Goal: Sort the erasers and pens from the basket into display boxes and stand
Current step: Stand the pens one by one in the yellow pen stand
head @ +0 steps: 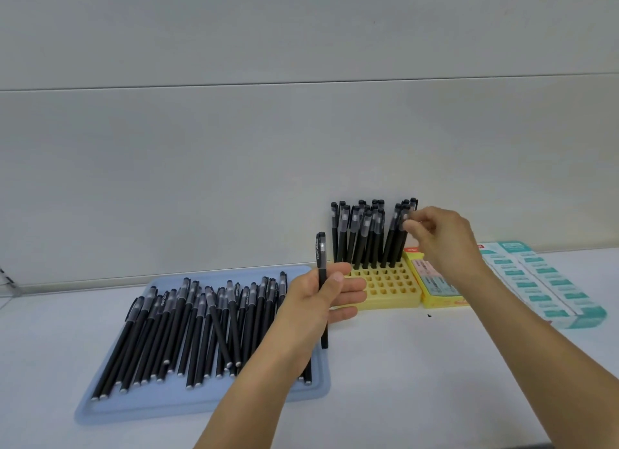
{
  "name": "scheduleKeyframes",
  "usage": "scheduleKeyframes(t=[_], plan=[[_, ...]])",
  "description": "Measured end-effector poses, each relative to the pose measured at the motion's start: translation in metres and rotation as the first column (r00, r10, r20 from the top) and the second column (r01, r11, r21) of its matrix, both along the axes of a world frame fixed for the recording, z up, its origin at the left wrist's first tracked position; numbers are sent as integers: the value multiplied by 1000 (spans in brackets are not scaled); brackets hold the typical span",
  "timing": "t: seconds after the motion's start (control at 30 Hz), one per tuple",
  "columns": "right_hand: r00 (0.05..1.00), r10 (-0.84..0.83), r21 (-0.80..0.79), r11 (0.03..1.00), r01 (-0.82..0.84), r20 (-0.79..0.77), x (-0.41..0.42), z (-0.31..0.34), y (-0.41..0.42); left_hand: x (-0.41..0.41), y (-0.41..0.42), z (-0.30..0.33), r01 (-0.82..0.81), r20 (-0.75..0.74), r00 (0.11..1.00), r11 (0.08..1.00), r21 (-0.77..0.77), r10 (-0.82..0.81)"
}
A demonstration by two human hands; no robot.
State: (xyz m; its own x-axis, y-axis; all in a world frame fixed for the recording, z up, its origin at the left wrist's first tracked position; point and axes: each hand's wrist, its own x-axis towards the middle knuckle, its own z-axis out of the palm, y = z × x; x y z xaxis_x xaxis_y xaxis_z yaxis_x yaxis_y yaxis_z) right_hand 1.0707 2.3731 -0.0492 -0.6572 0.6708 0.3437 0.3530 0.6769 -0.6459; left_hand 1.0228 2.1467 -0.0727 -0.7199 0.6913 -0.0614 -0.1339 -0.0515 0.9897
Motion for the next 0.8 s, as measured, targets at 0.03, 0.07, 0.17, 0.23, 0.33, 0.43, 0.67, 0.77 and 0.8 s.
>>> scheduleKeyframes(t=[0.03, 0.07, 0.17, 0.23, 0.33, 0.43, 0.67, 0.77, 0.8], plan=[[998, -52, 33, 998, 53, -34, 6, 1, -5, 0, 1, 1, 6, -7, 1000, 1000, -4, -6], [994, -48, 29, 998, 51, -103, 13, 3, -15, 1, 2, 1, 14, -20, 1000, 1000, -16, -14], [927, 303, -124, 934, -335, -220, 30, 10, -65, 8, 15, 2, 75, -92, 992, 992, -98, -84], [870, 463, -92, 872, -481, -168, 33, 7, -85, 14, 24, 3, 152, -163, 971, 976, -153, -176], [908, 316, -129, 924, -361, -277, 34, 11, -72, 16, 29, 0, 124, -382, 895, 951, -283, -230], [913, 80, -166, 973, -158, -400, 36, 22, -35, 4, 22, -10, -187, -746, 558, 820, -541, -364], [966, 35, -144, 987, -74, -258, 19, 0, 4, -7, 18, -26, -266, -747, 399, 712, -650, -532], [975, 35, -126, 990, -65, -220, 14, -3, 9, -12, 18, -25, -251, -738, 368, 703, -665, -566], [978, 37, -115, 991, -62, -207, 12, -4, 11, -14, 18, -26, -248, -733, 353, 697, -673, -582]])
